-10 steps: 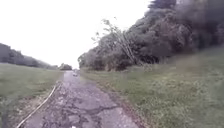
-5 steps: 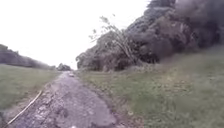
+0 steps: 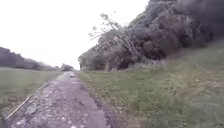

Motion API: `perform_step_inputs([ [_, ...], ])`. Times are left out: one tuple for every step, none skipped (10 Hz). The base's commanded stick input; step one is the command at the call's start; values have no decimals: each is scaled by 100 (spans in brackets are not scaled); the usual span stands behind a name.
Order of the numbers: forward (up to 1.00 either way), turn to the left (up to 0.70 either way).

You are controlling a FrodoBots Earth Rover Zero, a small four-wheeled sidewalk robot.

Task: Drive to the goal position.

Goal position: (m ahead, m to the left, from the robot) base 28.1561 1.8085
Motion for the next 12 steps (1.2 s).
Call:
perform_step_inputs([
  [100,27],
  [100,27],
  [100,27],
  [100,27],
  [100,27],
  [100,27],
  [100,27],
  [100,27],
  [100,27],
  [100,27],
  [100,27],
  [100,27],
])
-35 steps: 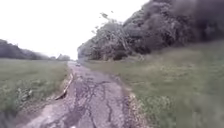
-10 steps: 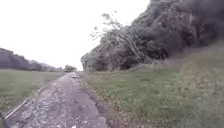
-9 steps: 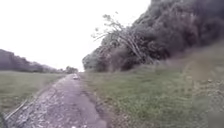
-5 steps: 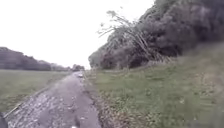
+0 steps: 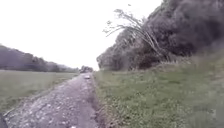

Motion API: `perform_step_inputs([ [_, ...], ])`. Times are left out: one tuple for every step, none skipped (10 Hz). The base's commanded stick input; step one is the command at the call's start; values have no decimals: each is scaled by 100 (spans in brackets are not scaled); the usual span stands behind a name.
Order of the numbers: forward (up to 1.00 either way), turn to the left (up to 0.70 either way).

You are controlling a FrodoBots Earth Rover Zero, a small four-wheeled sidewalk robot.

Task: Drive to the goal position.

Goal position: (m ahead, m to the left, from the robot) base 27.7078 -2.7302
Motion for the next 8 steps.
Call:
perform_step_inputs([
  [100,27],
  [100,27],
  [100,27],
  [100,27],
  [100,13],
  [100,0],
  [100,0],
  [100,0],
])
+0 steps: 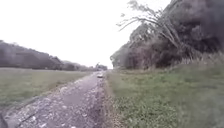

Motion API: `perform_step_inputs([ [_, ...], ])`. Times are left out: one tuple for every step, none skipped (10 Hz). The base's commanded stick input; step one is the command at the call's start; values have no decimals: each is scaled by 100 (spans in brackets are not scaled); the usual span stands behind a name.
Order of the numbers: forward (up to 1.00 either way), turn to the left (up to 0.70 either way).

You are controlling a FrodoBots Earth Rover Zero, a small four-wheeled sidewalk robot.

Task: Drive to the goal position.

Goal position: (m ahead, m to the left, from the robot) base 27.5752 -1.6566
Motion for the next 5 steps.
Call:
perform_step_inputs([
  [100,0],
  [100,0],
  [100,0],
  [100,1],
  [100,12],
])
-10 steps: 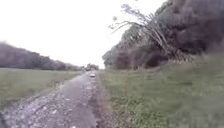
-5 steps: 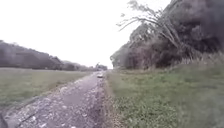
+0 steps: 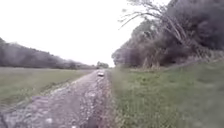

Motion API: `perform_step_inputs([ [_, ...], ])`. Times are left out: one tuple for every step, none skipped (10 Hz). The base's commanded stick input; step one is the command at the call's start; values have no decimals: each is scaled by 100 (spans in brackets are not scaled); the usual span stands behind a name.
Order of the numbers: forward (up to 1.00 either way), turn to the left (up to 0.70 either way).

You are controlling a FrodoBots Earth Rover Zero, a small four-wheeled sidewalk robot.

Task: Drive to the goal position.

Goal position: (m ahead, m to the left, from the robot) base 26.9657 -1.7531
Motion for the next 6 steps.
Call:
perform_step_inputs([
  [100,24],
  [100,27],
  [100,27],
  [100,24],
  [100,11],
  [100,3],
])
